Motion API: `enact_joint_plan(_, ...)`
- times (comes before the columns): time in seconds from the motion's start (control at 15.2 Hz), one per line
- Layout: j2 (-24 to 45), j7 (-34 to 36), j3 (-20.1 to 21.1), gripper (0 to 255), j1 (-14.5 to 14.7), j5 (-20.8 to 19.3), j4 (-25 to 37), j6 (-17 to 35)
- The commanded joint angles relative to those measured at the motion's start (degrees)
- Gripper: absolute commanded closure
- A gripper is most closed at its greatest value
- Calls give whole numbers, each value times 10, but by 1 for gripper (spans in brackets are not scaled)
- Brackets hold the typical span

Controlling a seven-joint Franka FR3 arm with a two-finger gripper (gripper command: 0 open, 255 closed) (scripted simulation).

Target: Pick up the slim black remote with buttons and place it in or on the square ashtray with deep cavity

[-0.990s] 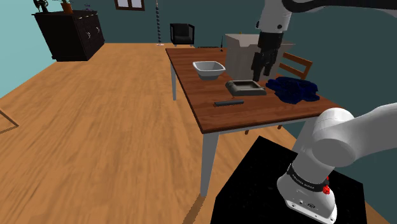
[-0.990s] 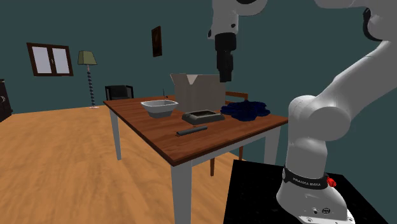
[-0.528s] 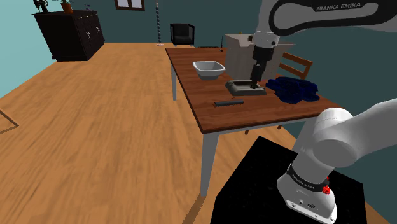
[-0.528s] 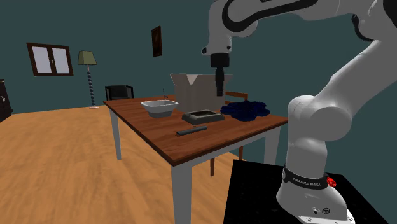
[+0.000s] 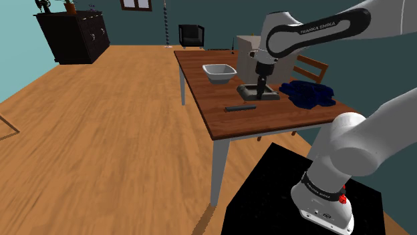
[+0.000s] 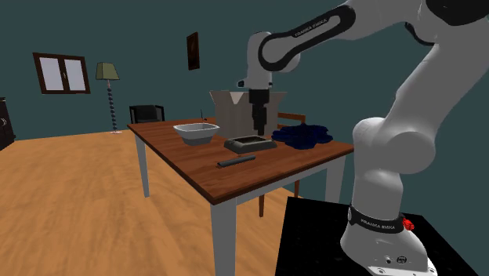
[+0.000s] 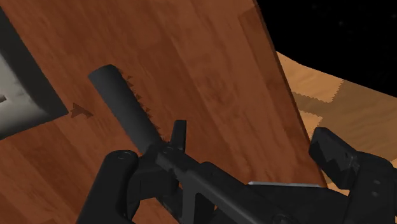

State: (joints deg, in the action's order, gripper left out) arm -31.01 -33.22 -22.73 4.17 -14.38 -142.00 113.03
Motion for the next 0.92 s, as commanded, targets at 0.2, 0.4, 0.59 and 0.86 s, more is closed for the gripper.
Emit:
enact_joint_plan(0.2, 104, -131, -66, 0, 33, 5, 24, 100)
enact_joint_plan(0.4, 176, -216, -101, 0, 57, 33, 49, 154)
enact_joint_plan(0.59, 254, -313, -129, 0, 79, 84, 81, 201)
enact_joint_plan(0.86, 329, -404, -136, 0, 84, 148, 111, 240)
